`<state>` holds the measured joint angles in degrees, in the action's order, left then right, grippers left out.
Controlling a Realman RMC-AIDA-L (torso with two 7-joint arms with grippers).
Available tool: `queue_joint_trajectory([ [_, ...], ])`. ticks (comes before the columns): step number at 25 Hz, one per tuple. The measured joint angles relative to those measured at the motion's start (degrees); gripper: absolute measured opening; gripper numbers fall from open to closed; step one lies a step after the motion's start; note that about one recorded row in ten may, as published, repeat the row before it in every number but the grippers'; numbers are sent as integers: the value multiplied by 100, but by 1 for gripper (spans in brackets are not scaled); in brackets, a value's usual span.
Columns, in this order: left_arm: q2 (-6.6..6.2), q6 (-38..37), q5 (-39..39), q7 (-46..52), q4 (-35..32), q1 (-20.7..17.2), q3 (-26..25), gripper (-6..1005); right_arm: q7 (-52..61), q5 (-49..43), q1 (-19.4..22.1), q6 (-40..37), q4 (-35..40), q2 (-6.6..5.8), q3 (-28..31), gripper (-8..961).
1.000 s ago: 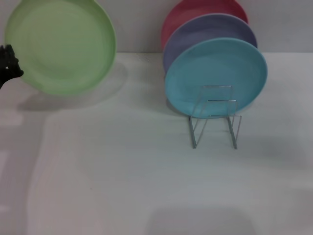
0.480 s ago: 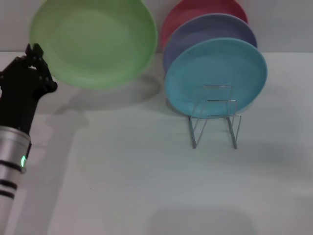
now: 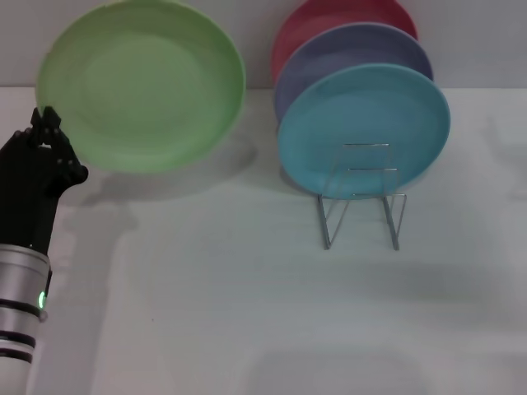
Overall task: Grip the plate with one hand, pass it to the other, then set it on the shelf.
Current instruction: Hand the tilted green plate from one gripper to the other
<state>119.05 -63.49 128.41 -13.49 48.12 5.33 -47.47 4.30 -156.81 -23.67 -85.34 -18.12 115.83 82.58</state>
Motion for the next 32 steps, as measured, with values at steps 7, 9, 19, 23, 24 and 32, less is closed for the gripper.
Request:
queue_joint_trajectory([
  [7, 4, -657, -713, -375, -155, 160, 567, 33, -230, -1016, 679, -92, -742, 160, -364, 803],
  [9, 4, -737, -747, -365, -185, 163, 618, 33, -232, -1026, 772, -65, -857, 186, -679, 803],
  [19, 4, -797, -826, -339, -194, 196, 681, 34, -81, -1009, 582, 749, -1036, 313, -2128, 803],
  [23, 4, -801, -837, -351, -215, 309, 795, 34, 187, -1005, 386, 1000, -1104, 321, -2496, 801],
  [24, 4, -801, -837, -351, -215, 309, 795, 34, 222, -1005, 352, 1049, -1119, 324, -2574, 801],
  [32, 4, -873, -1241, -367, -332, 348, 1018, 33, 520, -1000, 243, 1260, -1233, 334, -2890, 803],
])
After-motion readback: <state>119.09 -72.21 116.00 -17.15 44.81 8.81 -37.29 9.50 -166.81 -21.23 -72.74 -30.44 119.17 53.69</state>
